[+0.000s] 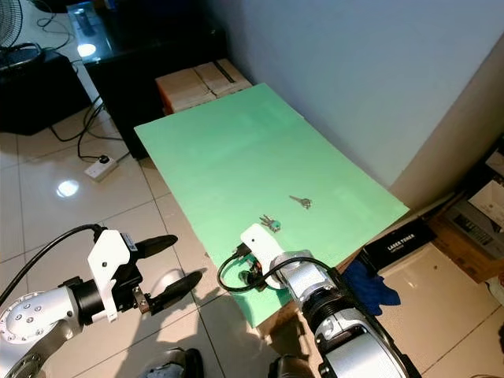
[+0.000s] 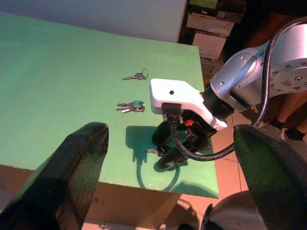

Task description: Hang keys on a hook

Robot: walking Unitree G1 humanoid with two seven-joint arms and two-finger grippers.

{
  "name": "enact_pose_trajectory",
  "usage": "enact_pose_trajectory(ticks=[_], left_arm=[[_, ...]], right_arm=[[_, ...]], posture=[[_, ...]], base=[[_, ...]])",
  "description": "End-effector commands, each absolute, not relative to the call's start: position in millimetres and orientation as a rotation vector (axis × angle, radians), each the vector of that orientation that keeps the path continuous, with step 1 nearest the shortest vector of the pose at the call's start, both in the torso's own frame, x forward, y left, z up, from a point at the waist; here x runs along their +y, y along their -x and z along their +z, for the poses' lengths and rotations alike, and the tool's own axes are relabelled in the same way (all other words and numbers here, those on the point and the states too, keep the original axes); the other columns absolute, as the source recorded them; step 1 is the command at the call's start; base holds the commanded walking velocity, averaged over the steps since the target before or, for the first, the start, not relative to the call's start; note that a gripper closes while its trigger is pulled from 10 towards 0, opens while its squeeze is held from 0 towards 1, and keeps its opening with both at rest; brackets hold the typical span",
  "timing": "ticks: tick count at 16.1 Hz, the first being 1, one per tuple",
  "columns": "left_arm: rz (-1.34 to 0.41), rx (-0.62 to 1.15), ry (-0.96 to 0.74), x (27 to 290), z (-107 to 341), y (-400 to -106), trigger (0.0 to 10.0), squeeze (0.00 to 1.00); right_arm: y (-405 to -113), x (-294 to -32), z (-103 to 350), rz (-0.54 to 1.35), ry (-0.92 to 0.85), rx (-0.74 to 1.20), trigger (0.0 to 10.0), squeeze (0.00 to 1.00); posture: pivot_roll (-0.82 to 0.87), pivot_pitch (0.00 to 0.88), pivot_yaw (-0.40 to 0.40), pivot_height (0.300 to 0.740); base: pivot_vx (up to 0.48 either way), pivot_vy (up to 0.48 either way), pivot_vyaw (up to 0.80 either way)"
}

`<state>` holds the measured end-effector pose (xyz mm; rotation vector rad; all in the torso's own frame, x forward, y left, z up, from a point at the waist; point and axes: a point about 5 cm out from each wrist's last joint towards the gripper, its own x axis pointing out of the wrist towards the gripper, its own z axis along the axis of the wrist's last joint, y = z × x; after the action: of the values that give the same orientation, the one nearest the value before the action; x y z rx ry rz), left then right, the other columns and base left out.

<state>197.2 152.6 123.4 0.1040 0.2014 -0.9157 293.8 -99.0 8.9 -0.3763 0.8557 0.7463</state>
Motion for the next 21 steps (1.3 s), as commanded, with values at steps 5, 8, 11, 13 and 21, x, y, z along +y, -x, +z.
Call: enact_pose_trajectory(ticks=[5, 8, 11, 13, 21], left_arm=[[-0.935, 0.206, -0.110, 151.9, 123.8, -195.0, 10.0, 0.00], [-0.935, 0.209, -0.110, 153.0, 121.8, -195.6, 10.0, 0.00], [-0.937, 0.209, -0.108, 152.5, 121.2, -196.6, 10.0, 0.00], [-0.938, 0.209, -0.108, 152.4, 121.1, -196.7, 10.0, 0.00], [-0.942, 0.203, -0.113, 150.8, 122.6, -198.4, 10.0, 0.00]], right_arm=[[-286.8, -106.8, 0.9, 0.764, 0.390, 0.928, 0.0, 0.00], [-286.0, -106.7, 0.4, 0.773, 0.384, 0.931, 0.0, 0.00], [-286.2, -108.8, 0.8, 0.777, 0.378, 0.935, 0.0, 0.00], [-286.5, -109.6, 1.1, 0.776, 0.377, 0.935, 0.0, 0.00], [-290.3, -115.8, 4.7, 0.738, 0.354, 0.906, 0.0, 0.00]], posture=[[0.06, 0.137, 0.032, 0.740], [0.06, 0.138, 0.032, 0.740], [0.05, 0.140, 0.032, 0.740], [0.05, 0.140, 0.032, 0.740], [0.05, 0.139, 0.036, 0.740]], base=[[0.000, 0.000, 0.00], [0.000, 0.000, 0.00], [0.000, 0.000, 0.00], [0.000, 0.000, 0.00], [0.000, 0.000, 0.00]])
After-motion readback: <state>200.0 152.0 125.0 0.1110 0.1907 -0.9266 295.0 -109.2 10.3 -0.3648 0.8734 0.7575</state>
